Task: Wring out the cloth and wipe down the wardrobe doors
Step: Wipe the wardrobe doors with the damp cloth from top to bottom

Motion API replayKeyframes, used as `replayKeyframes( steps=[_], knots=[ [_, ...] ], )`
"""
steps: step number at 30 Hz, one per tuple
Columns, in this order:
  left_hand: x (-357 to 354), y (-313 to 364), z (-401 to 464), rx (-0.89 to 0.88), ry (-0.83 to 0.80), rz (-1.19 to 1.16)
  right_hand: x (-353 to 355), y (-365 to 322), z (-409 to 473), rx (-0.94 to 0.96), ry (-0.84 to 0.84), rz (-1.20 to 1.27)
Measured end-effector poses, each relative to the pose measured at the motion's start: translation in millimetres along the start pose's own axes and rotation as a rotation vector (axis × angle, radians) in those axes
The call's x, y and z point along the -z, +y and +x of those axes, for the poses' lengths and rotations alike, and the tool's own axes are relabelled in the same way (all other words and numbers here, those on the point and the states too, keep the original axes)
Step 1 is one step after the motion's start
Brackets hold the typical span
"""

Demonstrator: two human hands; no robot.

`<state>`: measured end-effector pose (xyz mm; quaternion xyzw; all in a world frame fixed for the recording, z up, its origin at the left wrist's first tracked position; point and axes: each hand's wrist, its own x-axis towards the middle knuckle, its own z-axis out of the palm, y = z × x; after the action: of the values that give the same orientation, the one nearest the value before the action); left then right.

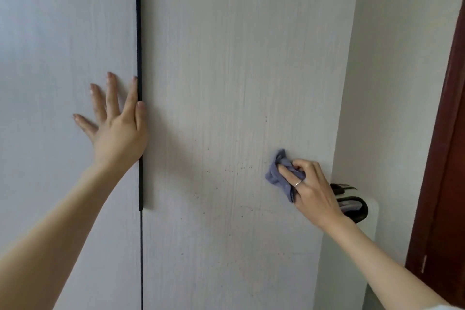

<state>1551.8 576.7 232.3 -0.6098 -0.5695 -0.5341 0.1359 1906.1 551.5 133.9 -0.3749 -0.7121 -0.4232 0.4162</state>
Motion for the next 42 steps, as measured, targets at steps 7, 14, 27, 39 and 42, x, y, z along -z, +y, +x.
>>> replayKeyframes(
  steps=[7, 14, 27, 39, 42],
  knots=[
    [-1.2, -5.7, -1.1, -0.019, -0.033, 0.028, -16.4, -17.4, 72.0, -0.367, 0.315, 0.036],
    [2.2, -12.4, -8.0, -0.036, -0.092, 0.08, -32.7, -53.5, 34.8, 0.188, 0.124, -0.077],
    [1.9, -19.6, -15.0, -0.043, -0.139, 0.104, -16.2, -27.3, 125.3, -0.435, 0.498, -0.134],
    [-1.8, -19.6, -16.1, -0.051, -0.12, 0.096, -16.2, -42.7, 133.7, -0.091, 0.361, -0.199],
    [-1.8, -20.1, -15.5, -0.05, -0.118, 0.097, -36.5, -72.4, 141.3, -0.322, 0.418, -0.096]
  ],
)
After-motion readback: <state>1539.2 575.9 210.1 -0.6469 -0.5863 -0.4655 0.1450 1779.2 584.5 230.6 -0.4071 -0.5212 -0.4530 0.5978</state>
